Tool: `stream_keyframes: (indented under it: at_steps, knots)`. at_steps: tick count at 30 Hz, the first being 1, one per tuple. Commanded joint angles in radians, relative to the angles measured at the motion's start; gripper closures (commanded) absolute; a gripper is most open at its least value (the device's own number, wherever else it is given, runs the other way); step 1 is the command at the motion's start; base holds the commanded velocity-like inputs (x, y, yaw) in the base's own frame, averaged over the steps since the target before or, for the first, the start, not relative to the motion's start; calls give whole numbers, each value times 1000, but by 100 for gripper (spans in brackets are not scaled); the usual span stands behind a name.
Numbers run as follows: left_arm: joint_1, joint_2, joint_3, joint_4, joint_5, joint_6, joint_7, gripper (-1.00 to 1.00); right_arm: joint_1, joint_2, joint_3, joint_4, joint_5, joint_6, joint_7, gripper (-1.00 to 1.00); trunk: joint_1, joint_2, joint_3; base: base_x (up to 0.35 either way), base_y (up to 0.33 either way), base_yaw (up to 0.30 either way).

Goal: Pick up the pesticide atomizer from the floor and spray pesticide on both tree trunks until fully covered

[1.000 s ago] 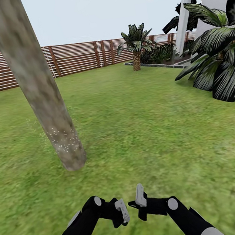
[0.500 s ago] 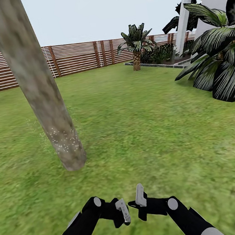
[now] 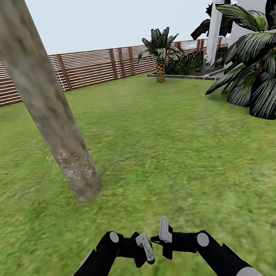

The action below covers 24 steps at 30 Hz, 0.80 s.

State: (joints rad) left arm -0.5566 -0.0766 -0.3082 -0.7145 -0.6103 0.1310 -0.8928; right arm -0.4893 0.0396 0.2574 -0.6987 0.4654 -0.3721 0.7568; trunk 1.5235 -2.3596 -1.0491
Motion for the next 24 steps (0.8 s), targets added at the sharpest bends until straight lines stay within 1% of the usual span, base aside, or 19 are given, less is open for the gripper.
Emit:
stream_keyframes:
  at_steps: [1, 14, 17, 18, 20, 24]
  knots:
    - [0, 0, 0, -2, 0, 10, -5, 100, 0, 0, -1, -1, 9, -5, 0, 100, 0, 0, -1, 0, 0, 0]
    - [0, 0, 1, -3, 5, 7, -5, 100, 0, 0, -1, 0, 9, -5, 0, 100, 0, 0, -1, 0, 0, 0]
    - [0, 0, -1, -2, 46, 6, -5, 100, 0, 0, -1, 1, 9, -5, -1, 100, 0, 0, -1, 0, 0, 0]
    - [0, 0, -1, -1, 52, 5, -5, 100, 0, 0, -1, 1, 9, -5, -1, 100, 0, 0, -1, 0, 0, 0]
    - [0, 1, -2, 0, 58, 5, -5, 100, 0, 0, -1, 0, 9, -5, -1, 100, 0, 0, -1, 0, 0, 0]
    - [0, 1, -2, 0, 59, 4, -5, 100, 0, 0, -1, 0, 10, -5, -1, 100, 0, 0, -1, 0, 0, 0]
